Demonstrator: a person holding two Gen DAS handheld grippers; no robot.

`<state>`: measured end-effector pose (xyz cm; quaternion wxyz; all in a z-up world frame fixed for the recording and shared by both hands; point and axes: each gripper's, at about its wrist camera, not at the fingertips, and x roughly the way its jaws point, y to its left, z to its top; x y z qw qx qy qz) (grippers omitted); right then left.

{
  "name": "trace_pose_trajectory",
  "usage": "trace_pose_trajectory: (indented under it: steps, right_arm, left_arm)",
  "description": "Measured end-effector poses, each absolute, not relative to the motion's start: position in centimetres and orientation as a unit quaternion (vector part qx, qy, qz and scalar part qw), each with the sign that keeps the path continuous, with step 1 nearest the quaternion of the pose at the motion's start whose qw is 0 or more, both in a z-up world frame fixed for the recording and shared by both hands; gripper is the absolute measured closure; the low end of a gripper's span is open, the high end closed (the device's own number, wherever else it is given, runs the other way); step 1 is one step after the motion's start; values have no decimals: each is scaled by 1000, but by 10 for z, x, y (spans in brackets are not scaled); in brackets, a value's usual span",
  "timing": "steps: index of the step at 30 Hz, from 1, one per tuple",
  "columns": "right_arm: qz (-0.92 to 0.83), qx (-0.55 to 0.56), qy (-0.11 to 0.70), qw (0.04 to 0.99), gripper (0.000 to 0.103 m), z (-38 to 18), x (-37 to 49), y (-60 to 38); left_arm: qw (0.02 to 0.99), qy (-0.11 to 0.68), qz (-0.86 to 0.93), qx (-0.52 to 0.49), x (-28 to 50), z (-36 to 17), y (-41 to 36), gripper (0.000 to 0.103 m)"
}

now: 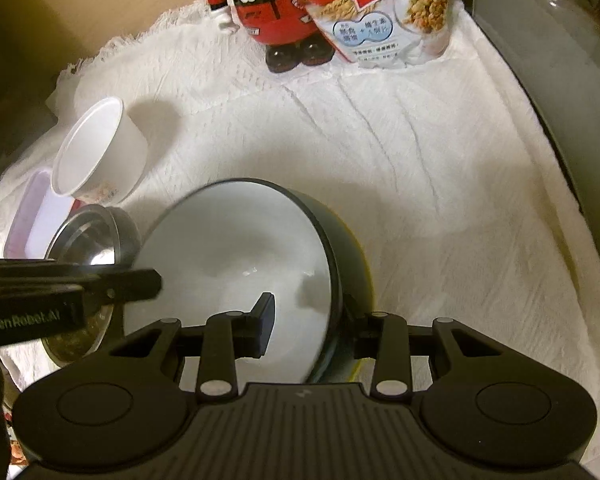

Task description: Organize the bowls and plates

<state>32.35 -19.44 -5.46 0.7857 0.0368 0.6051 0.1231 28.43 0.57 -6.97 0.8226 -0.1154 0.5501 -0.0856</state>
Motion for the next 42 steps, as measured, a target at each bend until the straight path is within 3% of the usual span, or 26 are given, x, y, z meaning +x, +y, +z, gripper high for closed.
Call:
trace_pose_trajectory:
  steps: [20,33,38,42]
  right_arm:
    - [94,8,552,828,67,-26,320,-205]
    - [79,2,577,813,68,-47,324,-212]
    - [120,-16,550,826,66,-22,326,-195]
    - [154,-41,532,831,60,-4,337,-167]
  left_arm:
    - [824,543,-68,-143,278,-66,20,81]
    - [816,553,-73,-152,280,-72,25,81]
    - [828,514,-94,-202,270,-56,60,81]
    - [854,461,-48,-234,264,-39,117,81]
